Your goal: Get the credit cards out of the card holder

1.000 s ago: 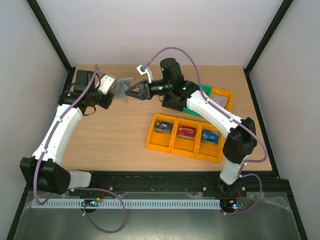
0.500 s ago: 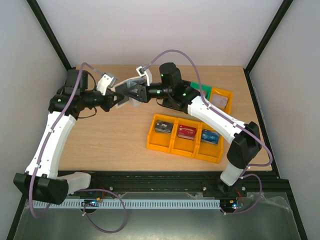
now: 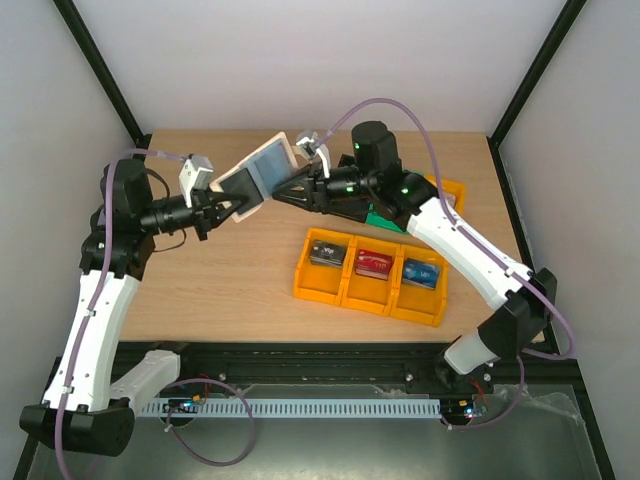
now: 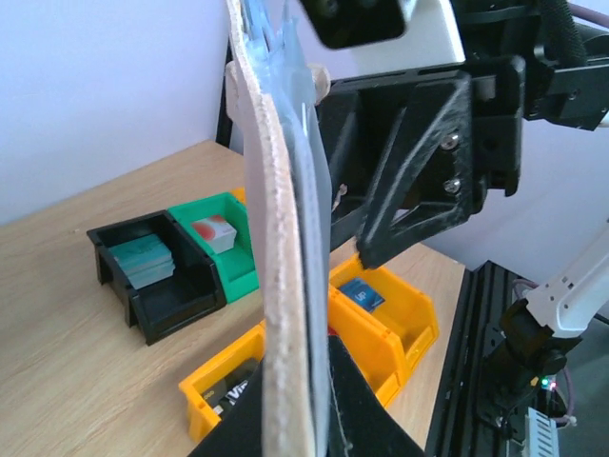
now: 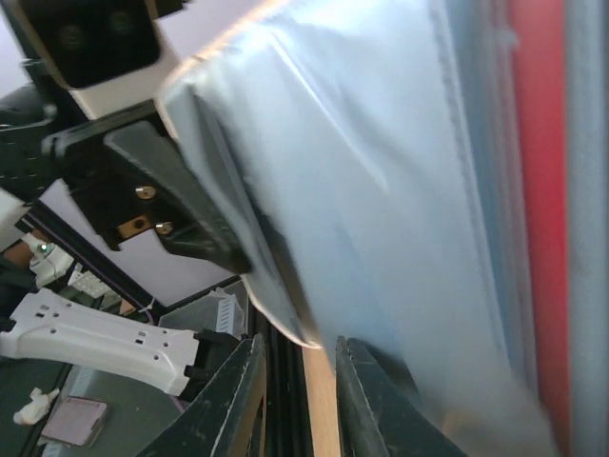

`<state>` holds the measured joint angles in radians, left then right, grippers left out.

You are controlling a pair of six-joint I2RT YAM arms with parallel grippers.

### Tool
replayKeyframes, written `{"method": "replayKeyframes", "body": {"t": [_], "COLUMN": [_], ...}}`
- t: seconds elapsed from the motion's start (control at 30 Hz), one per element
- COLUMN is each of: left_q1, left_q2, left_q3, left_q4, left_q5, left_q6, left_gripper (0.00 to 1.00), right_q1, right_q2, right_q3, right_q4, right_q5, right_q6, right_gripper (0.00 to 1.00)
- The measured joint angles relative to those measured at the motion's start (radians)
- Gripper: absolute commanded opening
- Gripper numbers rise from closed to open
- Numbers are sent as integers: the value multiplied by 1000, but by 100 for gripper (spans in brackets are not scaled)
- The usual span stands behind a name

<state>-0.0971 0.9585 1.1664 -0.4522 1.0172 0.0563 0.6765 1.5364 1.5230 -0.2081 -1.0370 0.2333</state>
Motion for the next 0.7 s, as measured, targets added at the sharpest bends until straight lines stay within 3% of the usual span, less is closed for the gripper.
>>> {"method": "replayKeyframes", "body": {"t": [0.33, 0.7], "left_q1": [-28, -60], "left_q2": [6, 5], "left_q3": [-18, -15], "left_q4": [54, -42], "left_q5": [39, 106], "left_q6": [-9, 172], "left_gripper": [2, 2], "right_q1": [63, 75], "right_q2": [-50, -48], "right_q3": [18, 66], "right_q4": [-5, -67], "right_q5": [-2, 53], "right_q6": [-35, -116], "right_gripper": [18, 14]}}
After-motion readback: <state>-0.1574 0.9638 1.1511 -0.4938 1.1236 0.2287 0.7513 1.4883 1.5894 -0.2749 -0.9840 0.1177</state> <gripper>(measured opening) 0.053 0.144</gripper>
